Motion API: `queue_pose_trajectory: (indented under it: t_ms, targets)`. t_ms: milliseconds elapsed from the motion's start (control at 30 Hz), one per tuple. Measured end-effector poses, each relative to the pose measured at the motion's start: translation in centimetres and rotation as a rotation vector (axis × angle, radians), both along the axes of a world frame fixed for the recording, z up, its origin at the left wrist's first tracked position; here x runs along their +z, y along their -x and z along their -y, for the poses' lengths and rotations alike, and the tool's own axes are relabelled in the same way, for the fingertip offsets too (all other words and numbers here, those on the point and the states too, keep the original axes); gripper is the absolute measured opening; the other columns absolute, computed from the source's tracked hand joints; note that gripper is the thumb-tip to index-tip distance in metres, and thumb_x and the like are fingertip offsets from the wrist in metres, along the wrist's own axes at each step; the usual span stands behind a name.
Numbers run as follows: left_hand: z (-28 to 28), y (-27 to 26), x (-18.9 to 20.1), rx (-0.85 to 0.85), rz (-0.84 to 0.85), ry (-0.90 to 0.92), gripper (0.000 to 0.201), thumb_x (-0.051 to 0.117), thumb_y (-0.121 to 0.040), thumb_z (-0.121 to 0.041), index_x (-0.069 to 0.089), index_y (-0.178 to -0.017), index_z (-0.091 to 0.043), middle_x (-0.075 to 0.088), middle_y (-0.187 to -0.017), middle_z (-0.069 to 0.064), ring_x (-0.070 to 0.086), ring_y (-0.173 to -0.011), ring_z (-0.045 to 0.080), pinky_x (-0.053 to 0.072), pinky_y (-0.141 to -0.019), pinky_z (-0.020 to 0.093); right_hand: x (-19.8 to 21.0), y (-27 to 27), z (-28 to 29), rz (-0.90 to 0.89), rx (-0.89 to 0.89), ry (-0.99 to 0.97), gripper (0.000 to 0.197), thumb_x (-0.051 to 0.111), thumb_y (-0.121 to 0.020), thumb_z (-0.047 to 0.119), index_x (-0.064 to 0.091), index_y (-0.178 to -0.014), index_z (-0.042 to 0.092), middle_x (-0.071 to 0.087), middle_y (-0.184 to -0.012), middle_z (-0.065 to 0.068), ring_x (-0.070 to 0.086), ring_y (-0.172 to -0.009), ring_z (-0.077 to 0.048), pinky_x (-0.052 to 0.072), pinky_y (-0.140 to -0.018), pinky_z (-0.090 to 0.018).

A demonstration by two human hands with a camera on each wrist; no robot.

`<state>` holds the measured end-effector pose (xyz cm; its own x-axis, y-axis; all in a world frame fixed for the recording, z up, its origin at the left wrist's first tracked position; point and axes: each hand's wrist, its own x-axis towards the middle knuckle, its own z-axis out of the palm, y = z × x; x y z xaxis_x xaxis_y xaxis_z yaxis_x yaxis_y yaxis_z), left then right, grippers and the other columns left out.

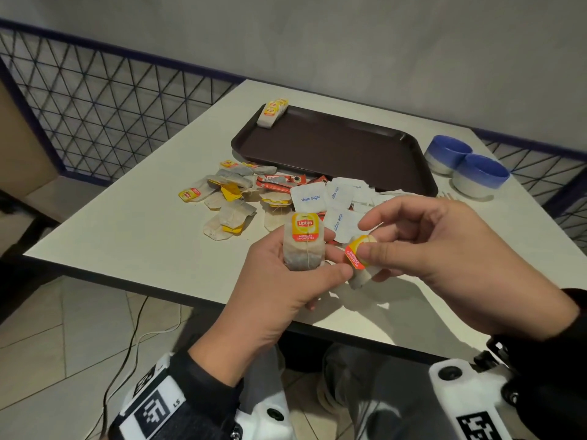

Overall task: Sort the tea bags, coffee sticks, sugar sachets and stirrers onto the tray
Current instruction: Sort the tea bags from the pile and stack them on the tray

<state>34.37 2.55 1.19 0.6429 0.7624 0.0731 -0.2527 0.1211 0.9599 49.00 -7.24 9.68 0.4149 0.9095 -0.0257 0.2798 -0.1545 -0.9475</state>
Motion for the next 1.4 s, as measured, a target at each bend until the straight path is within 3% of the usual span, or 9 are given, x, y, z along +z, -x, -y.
queue_pose_trajectory:
  t_ms: [133,400,533,700,900,1033,1133,1233,1400]
  targets:
    - [0.1,-0.2,-0.1,-0.010,-0.044,-0.037,0.034,0.089,-0.073,-0.005,0.073,-0.094,-0.027,0.079,-0.082,0.001,0.065,-0.064,0.013,0.047,-0.047,0.025,0.3,0.0,0.0,-0.006,0.013,0.008,0.025,0.081,-0.073,0.001,0.071,-0.096,0.004,0.075,-0.078,-0.018,0.070,-0.065,-0.028,0.059,-0.061,-0.030]
    - [0.1,-0.1,0.1,-0.024,-0.009,0.000,0.030,0.086,-0.075,-0.004,0.070,-0.096,-0.019,0.078,-0.082,0.010,0.060,-0.067,0.023,0.046,-0.046,0.028,0.4,0.1,0.0,0.143,0.010,0.018,0.022,0.080,-0.078,-0.002,0.071,-0.096,0.007,0.072,-0.082,-0.024,0.069,-0.076,-0.048,0.063,-0.067,-0.042]
    - [0.2,-0.2,0.1,-0.009,0.001,-0.012,0.035,0.087,-0.073,-0.002,0.071,-0.097,-0.020,0.078,-0.080,0.003,0.063,-0.064,0.016,0.047,-0.045,0.026,0.6,0.0,0.1,0.028,0.029,0.022,0.026,0.081,-0.073,0.003,0.070,-0.097,0.005,0.075,-0.082,-0.022,0.072,-0.071,-0.041,0.061,-0.063,-0.034]
    - [0.3,0.0,0.5,-0.054,-0.017,-0.031,0.045,0.088,-0.059,-0.024,0.072,-0.101,-0.023,0.076,-0.078,-0.006,0.063,-0.063,0.011,0.049,-0.047,0.026,0.0,0.1,0.2,-0.213,0.028,0.036,0.032,0.078,-0.063,0.006,0.071,-0.094,0.002,0.072,-0.082,-0.024,0.066,-0.066,-0.029,0.059,-0.058,-0.030]
    - [0.2,0.3,0.2,-0.097,-0.025,-0.054,0.031,0.089,-0.062,-0.021,0.076,-0.088,-0.034,0.073,-0.077,-0.004,0.064,-0.065,0.015,0.049,-0.045,0.026,-0.3,-0.1,0.5,-0.301,0.042,0.068,0.029,0.077,-0.064,0.006,0.073,-0.093,0.004,0.073,-0.084,-0.024,0.066,-0.065,-0.026,0.059,-0.057,-0.028]
    - [-0.1,0.3,0.2,-0.105,-0.021,-0.049,0.031,0.088,-0.071,-0.010,0.075,-0.085,-0.033,0.074,-0.078,0.001,0.065,-0.062,0.015,0.047,-0.044,0.026,-0.3,0.0,0.5,-0.184,0.030,0.070,0.028,0.079,-0.067,0.007,0.073,-0.094,0.006,0.071,-0.089,-0.029,0.064,-0.069,-0.027,0.058,-0.059,-0.030]
    - [-0.1,0.3,0.3,-0.118,0.003,-0.032,0.032,0.087,-0.072,-0.008,0.075,-0.085,-0.035,0.075,-0.079,0.005,0.062,-0.059,0.015,0.044,-0.045,0.027,-0.5,-0.1,0.5,-0.027,0.000,0.037,0.019,0.078,-0.077,-0.003,0.073,-0.093,0.006,0.074,-0.082,-0.021,0.065,-0.067,-0.022,0.057,-0.060,-0.032]
    - [0.0,0.3,0.3,-0.113,-0.009,-0.042,0.033,0.087,-0.075,-0.008,0.074,-0.085,-0.036,0.076,-0.080,0.005,0.063,-0.061,0.015,0.045,-0.045,0.028,-0.6,-0.1,0.6,0.073,-0.001,0.018,0.018,0.078,-0.080,-0.002,0.072,-0.093,0.008,0.074,-0.079,-0.016,0.066,-0.067,-0.024,0.057,-0.062,-0.035]
    - [0.0,0.2,0.3,-0.096,-0.017,-0.023,0.030,0.085,-0.076,-0.005,0.070,-0.097,-0.021,0.076,-0.079,0.006,0.062,-0.061,0.017,0.045,-0.046,0.028,-0.4,-0.1,0.6,0.170,0.005,-0.006,0.020,0.080,-0.079,-0.002,0.072,-0.092,0.011,0.070,-0.078,-0.019,0.061,-0.064,-0.030,0.054,-0.064,-0.044]
